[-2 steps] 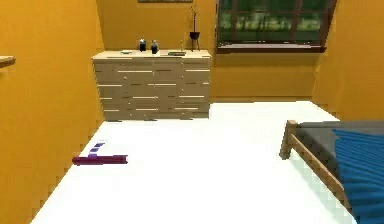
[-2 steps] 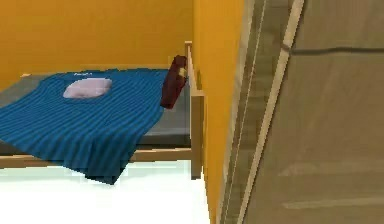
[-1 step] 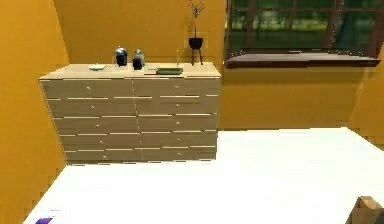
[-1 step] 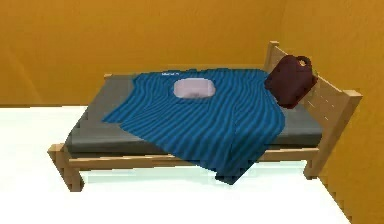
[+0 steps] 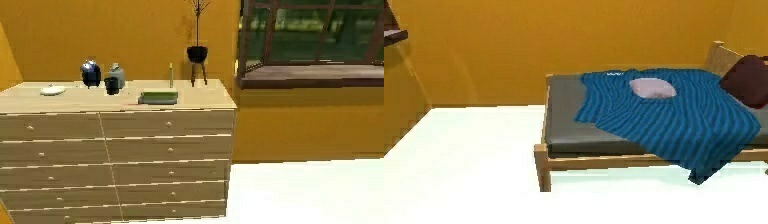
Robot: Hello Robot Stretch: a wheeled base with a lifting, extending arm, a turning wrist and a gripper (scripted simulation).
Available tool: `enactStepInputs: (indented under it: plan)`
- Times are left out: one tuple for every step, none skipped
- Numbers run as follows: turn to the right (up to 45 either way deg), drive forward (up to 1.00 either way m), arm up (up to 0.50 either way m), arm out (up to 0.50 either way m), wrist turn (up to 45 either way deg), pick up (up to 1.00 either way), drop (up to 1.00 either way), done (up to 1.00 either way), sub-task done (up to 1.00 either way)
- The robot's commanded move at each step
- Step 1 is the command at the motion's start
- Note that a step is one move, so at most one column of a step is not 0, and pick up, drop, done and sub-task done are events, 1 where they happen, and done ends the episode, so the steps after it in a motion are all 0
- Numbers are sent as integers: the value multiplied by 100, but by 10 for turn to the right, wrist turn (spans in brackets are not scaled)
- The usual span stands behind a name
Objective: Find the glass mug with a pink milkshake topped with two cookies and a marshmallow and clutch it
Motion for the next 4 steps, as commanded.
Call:
enactStepInputs:
  plan:
    - [450, 0, 0, 0, 0, 0, 0, 0, 0]
    - [420, 0, 0, 0, 0, 0, 0, 0, 0]
    - [0, 30, 0, 0, 0, 0, 0, 0, 0]
    - [-450, 0, 0, 0, 0, 0, 0, 0, 0]
